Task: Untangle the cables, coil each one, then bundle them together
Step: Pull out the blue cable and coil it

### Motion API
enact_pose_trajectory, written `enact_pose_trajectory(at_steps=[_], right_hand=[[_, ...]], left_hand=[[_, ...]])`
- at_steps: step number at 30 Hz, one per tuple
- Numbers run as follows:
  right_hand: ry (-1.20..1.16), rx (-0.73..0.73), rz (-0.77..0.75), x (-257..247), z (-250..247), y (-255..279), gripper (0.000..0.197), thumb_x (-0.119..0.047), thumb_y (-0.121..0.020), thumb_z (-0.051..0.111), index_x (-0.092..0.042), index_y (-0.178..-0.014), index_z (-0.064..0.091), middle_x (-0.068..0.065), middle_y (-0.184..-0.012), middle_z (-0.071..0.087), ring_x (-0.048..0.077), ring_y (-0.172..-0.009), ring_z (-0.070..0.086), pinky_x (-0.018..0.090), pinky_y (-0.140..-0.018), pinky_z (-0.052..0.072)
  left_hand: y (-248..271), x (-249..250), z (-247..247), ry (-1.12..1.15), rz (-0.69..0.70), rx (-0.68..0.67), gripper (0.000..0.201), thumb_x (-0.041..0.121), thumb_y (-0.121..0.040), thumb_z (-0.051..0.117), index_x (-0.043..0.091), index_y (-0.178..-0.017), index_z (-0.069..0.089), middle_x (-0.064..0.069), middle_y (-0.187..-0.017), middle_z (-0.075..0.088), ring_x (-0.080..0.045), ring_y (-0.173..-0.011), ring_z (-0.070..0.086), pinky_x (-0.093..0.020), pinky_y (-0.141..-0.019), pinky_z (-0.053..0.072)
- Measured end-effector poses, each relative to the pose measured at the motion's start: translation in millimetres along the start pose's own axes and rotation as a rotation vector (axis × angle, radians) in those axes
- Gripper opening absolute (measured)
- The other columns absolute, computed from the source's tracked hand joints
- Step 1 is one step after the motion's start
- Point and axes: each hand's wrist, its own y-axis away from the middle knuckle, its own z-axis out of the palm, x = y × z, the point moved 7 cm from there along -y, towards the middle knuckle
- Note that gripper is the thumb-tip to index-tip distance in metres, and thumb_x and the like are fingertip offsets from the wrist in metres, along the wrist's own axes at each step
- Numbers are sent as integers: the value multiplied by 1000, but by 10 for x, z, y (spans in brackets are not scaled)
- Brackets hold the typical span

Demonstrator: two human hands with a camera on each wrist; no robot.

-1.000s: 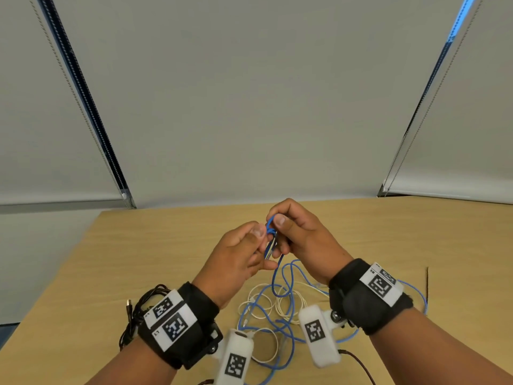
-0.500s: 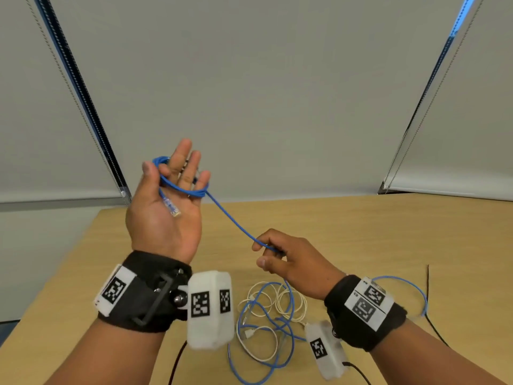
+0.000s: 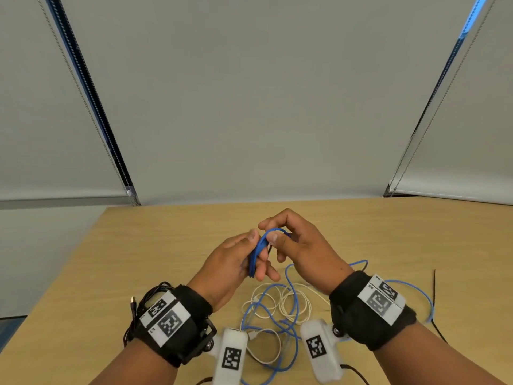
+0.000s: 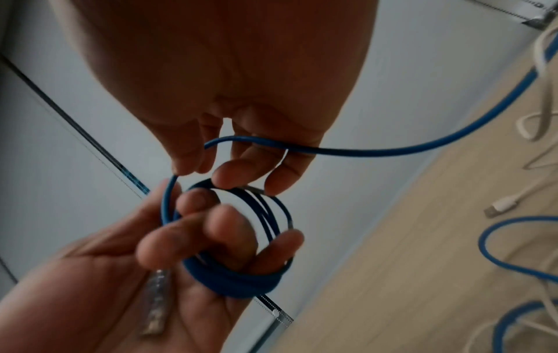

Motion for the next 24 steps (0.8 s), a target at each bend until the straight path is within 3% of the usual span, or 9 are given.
enact_pose_trajectory(at_steps=[4,7,11,12,14,16,19,22,24], right_hand=[[-135,2,17,41,-32,-13,8,-18,-99,57,-15,-94,63,1,-81,62,6,-58,47,21,-55,39],[-199,-45,10,14,-9,-25,8,-26,-95,58,-22,-93,65,-4,-76,62,3,-57,47,19,-53,38],[-119,12,32,63,-184,-51,7,-24,-94,66,-18,-92,66,-6,-74,63,11,-59,54,26,-61,45],[-95,7,42,90,-207,-49,6,-21,-95,66,-16,-92,66,-4,-74,65,12,-63,56,30,-64,47],[-63,-32,45,134,-179,-40,7,-19,-94,65,-13,-92,65,-1,-74,66,13,-67,60,33,-68,51],[18,-81,34,172,-95,-28,9,-20,-95,63,-11,-94,63,2,-76,68,18,-71,63,34,-72,55],[166,-129,40,276,29,11,3,-13,-98,60,-16,-97,61,6,-85,72,28,-82,67,41,-82,57],[262,-164,60,353,110,50,13,-12,-100,56,-23,-95,58,3,-85,72,22,-82,68,39,-83,58],[293,-171,57,352,129,58,13,-13,-101,54,-24,-97,60,1,-84,72,18,-79,67,36,-81,57]], left_hand=[[22,81,102,190,32,-75,36,37,-102,48,10,-79,55,-3,-58,37,-20,-50,46,-50,-91,56],[56,167,160,217,47,-125,32,36,-100,50,14,-77,51,4,-57,31,-11,-44,31,-48,-81,56],[95,427,94,385,127,-125,32,34,-100,49,13,-77,50,0,-55,40,-15,-44,42,-51,-81,56],[105,523,67,451,160,-124,32,34,-100,48,12,-76,51,-5,-58,49,-21,-49,53,-52,-82,56],[124,730,44,586,239,-147,36,37,-100,44,12,-76,54,-15,-78,70,-34,-76,72,-51,-86,56],[138,918,19,684,328,-141,41,40,-103,37,14,-77,55,-19,-113,73,-40,-111,68,-49,-97,54],[126,1125,-164,707,481,42,37,41,-106,34,17,-80,47,-14,-137,63,-39,-130,56,-50,-109,45],[109,1177,-506,566,607,389,30,37,-105,38,18,-85,49,-12,-135,65,-31,-126,61,-47,-106,46],[117,1137,-663,322,642,625,21,33,-104,44,22,-87,50,-4,-131,68,-17,-119,66,-35,-101,50]])
